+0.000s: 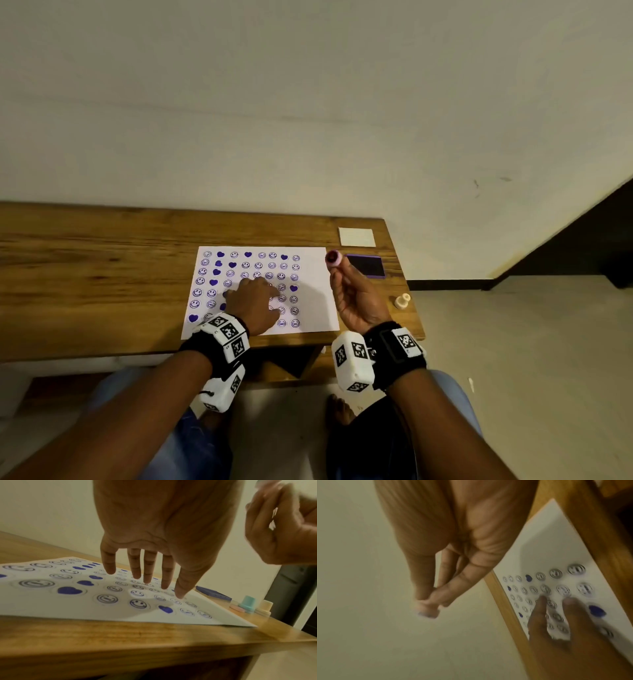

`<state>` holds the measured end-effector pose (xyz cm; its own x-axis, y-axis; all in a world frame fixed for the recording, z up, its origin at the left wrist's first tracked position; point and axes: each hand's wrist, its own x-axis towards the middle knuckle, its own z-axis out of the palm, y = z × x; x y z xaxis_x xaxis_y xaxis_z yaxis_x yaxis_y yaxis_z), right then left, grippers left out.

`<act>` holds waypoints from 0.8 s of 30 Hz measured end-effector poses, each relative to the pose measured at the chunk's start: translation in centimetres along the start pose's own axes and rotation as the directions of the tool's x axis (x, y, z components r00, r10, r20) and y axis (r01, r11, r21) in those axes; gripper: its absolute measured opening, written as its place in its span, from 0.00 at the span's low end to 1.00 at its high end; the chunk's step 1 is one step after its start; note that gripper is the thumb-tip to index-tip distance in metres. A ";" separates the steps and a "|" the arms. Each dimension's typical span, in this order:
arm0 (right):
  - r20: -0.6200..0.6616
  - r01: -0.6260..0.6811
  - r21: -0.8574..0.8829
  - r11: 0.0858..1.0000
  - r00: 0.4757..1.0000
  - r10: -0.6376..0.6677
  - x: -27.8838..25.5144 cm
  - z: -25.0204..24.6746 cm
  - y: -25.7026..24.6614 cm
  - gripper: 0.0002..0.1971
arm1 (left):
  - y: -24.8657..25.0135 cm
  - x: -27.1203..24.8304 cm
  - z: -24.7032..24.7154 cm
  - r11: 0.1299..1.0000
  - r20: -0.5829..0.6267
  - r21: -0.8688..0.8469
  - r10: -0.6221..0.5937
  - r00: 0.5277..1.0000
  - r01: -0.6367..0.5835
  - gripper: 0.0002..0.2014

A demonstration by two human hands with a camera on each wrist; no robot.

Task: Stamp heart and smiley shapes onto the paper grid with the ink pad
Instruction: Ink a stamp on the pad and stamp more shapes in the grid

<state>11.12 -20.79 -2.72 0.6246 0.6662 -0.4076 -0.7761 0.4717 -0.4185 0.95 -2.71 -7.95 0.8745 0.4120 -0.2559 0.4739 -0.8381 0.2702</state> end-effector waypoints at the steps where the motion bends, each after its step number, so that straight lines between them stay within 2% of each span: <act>1: -0.065 0.067 -0.185 0.980 0.995 -0.080 0.5 0.2 -0.2 0.18 | 0.1 0.2 -0.1 1.000 -0.022 -0.007 0.001 1.000 -0.001 0.23; 3: -0.160 0.150 -0.553 0.819 0.946 -0.281 1.8 0.4 -0.4 0.12 | 0.0 1.0 -0.6 0.999 -0.059 -0.040 0.010 0.998 -0.012 0.22; 5: -0.160 0.137 -0.822 0.552 0.876 -0.456 3.5 0.7 -0.6 0.09 | -0.3 2.4 -0.9 0.998 -0.044 -0.042 0.046 0.998 -0.048 0.23; 6: -0.136 0.102 -0.903 0.418 0.854 -0.502 4.3 0.9 -0.7 0.10 | -0.4 3.2 -1.1 0.997 -0.020 -0.028 0.072 0.997 -0.072 0.25; 7: -0.119 0.061 -0.947 0.314 0.843 -0.524 5.2 1.2 -0.9 0.11 | -0.6 4.0 -1.2 0.995 0.005 -0.007 0.101 0.995 -0.101 0.27; 12: -0.041 -0.071 -0.997 -0.034 0.840 -0.542 8.9 2.7 -1.0 0.11 | -1.0 6.9 -1.6 0.981 0.089 0.102 0.156 0.984 -0.164 0.36; 14: 0.005 -0.079 -0.987 -0.137 0.848 -0.530 9.8 3.0 -0.8 0.10 | -1.3 7.2 -1.5 0.981 0.111 0.100 0.153 0.982 -0.164 0.36; 19: 0.047 -0.113 -0.951 -0.286 0.865 -0.500 11.4 3.3 -0.6 0.11 | -1.1 7.0 -1.3 0.987 0.142 0.105 0.105 0.984 -0.120 0.37; 24: 0.052 -0.136 -0.932 -0.335 0.866 -0.497 12.0 3.4 -0.4 0.10 | -0.4 7.3 -1.7 0.998 0.143 0.014 0.058 0.988 -0.061 0.39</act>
<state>18.67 -11.02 -4.72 0.9222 0.3726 -0.1034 0.2553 -0.7874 -0.5611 7.30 1.26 -8.38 0.8769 0.3073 -0.3696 0.4183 -0.8667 0.2717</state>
